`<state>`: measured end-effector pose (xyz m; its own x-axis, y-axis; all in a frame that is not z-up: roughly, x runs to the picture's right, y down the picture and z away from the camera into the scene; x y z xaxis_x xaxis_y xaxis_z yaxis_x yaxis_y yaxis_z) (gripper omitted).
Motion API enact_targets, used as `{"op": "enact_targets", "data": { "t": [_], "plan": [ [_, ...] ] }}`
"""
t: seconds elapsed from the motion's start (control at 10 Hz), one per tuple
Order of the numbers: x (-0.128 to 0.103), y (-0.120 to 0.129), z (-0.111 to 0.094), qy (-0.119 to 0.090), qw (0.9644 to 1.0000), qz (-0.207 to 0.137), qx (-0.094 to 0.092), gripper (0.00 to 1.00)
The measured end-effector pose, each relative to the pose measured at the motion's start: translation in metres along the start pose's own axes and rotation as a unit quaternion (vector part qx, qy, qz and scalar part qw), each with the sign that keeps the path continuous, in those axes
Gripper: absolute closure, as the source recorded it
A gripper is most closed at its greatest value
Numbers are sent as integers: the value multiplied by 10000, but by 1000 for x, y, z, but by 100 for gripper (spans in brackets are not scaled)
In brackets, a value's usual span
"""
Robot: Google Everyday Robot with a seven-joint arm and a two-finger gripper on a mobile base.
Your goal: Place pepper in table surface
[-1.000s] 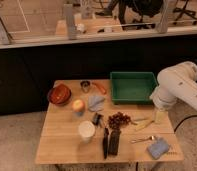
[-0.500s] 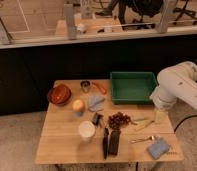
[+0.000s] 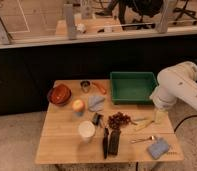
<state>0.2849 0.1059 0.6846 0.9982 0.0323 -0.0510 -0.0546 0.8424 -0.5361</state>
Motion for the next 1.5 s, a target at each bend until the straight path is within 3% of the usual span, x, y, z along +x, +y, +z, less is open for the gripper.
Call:
{"op": "enact_targets", "data": {
  "t": [0.3, 0.5, 0.7, 1.1, 1.5],
  "plan": [
    [-1, -1, 0, -29, 10000, -2, -7, 20],
    [-16, -8, 3, -197, 9996, -191, -41, 20],
    [-56, -22, 7, -365, 9985, -408, -76, 20],
    [-158, -47, 14, -581, 9956, -731, -93, 20],
    [-160, -49, 15, -555, 9957, -736, -75, 20]
  ]
}}
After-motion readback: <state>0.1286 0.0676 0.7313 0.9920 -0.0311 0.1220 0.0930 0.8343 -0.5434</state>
